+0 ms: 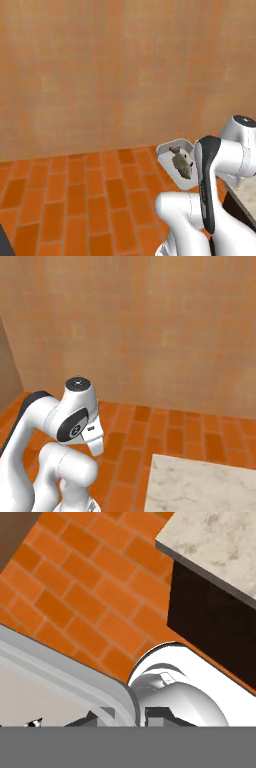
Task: Take the meat container that has the fish and place it on the second highest rack of the freezer. Then take the vegetable container that has the garlic and broccoli and place it on the highest rack of the freezer.
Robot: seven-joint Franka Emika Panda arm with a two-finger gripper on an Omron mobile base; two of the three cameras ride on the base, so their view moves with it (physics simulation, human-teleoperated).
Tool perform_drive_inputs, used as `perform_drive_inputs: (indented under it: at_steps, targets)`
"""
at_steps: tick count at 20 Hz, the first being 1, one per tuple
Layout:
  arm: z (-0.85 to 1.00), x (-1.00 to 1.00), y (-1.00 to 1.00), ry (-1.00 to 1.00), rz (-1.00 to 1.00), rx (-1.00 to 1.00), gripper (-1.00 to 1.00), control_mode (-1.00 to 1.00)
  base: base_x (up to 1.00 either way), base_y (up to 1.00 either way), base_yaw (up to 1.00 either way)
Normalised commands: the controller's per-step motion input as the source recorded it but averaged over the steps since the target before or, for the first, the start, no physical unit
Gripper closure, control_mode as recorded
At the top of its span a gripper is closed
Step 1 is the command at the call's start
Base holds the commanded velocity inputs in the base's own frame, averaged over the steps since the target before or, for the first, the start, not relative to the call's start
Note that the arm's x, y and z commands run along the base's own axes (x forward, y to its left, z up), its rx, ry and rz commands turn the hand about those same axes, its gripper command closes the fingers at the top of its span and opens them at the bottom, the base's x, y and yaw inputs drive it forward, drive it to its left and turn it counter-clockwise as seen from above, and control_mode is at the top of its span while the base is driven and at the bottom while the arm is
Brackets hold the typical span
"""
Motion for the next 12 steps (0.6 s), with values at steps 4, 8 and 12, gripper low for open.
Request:
perform_drive_inputs:
  at_steps: [4,8,12]
  targets:
    - [0.0,0.0,0.0,0.0,0.0,0.0,1.0,1.0,1.0,-0.23,-0.05]
    - [0.0,0.0,0.0,0.0,0.0,0.0,1.0,1.0,0.75,0.0,0.54]
    - [0.0,0.0,0.0,0.0,0.0,0.0,1.0,1.0,0.06,0.05,0.95]
